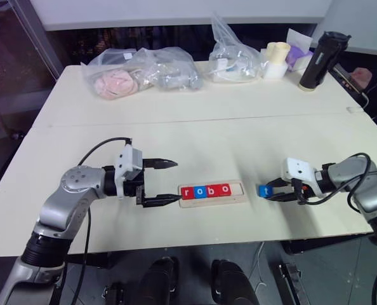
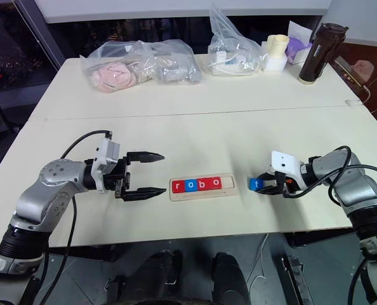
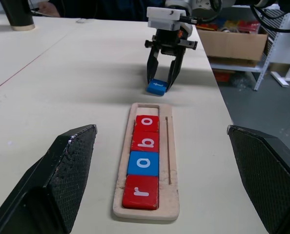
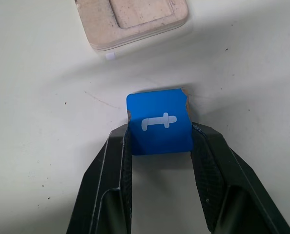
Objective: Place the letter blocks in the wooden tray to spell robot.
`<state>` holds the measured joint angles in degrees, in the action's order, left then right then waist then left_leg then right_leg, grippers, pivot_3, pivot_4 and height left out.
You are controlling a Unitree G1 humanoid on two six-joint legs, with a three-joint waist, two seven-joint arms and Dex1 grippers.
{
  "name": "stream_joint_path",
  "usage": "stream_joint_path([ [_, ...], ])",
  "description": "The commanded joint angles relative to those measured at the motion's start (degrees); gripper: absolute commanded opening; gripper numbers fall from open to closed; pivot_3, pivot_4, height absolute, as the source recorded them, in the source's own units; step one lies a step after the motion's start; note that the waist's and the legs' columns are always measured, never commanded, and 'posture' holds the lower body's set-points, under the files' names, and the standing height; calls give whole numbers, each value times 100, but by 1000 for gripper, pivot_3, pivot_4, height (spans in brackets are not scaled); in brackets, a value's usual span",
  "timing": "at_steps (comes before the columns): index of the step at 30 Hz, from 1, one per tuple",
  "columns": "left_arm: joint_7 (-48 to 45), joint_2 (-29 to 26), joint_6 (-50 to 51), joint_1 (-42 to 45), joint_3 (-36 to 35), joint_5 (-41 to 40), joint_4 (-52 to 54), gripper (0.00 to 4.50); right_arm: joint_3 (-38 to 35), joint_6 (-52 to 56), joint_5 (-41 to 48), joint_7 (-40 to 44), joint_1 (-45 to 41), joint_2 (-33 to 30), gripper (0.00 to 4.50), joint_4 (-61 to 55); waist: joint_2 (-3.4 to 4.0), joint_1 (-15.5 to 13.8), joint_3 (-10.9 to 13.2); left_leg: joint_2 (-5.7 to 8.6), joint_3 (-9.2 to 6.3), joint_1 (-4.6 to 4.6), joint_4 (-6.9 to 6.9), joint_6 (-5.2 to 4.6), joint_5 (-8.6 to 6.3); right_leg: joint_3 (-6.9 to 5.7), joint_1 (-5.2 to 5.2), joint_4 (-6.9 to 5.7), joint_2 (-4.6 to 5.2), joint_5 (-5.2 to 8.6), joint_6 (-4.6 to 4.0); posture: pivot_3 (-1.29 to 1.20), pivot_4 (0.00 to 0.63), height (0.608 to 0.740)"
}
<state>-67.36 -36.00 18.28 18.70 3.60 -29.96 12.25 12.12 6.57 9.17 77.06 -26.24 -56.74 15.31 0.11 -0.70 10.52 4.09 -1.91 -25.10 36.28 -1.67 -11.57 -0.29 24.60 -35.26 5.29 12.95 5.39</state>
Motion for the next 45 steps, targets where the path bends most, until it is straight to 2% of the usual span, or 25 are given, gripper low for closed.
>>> stream_joint_path([
  [1, 10, -42, -33, 55, -126, -67, 167, 4500, -127, 116, 38, 115, -281, 60, 1117, -494, 0, 14, 0, 0, 0, 0, -1, 0, 0, 1, 2, -1, 0, 0, 0, 0, 150, 738],
  [7, 26, -22, -44, 74, -113, -51, 157, 4500, 120, 288, -84, 225, -561, 363, 1117, -967, 0, 0, 0, 0, 1, 0, 0, 1, 0, 2, 4, -6, -2, 0, 0, 0, 150, 738],
  [17, 84, -50, -32, -41, -158, -79, 274, 4500, 432, 15, -546, 249, -858, 755, 1117, -441, 0, 3, 0, 3, 1, 1, 3, 2, 1, 2, 2, -7, 1, -1, 0, 0, 150, 738],
  [41, 170, -18, -31, -106, -138, -81, 331, 4500, 522, 53, -770, 474, -979, 1008, 1117, -409, 0, 2, 0, 3, 1, 5, 3, 5, 3, 2, 2, -17, -2, -4, 6, 0, 150, 738],
  [45, 178, -13, -35, -106, -137, -77, 318, 4500, 524, 50, -803, 498, -1034, 1062, 2975, -408, 0, 3, 0, 3, 1, 6, 3, 6, 3, 2, 2, -19, -2, -5, 6, 0, 150, 738],
])
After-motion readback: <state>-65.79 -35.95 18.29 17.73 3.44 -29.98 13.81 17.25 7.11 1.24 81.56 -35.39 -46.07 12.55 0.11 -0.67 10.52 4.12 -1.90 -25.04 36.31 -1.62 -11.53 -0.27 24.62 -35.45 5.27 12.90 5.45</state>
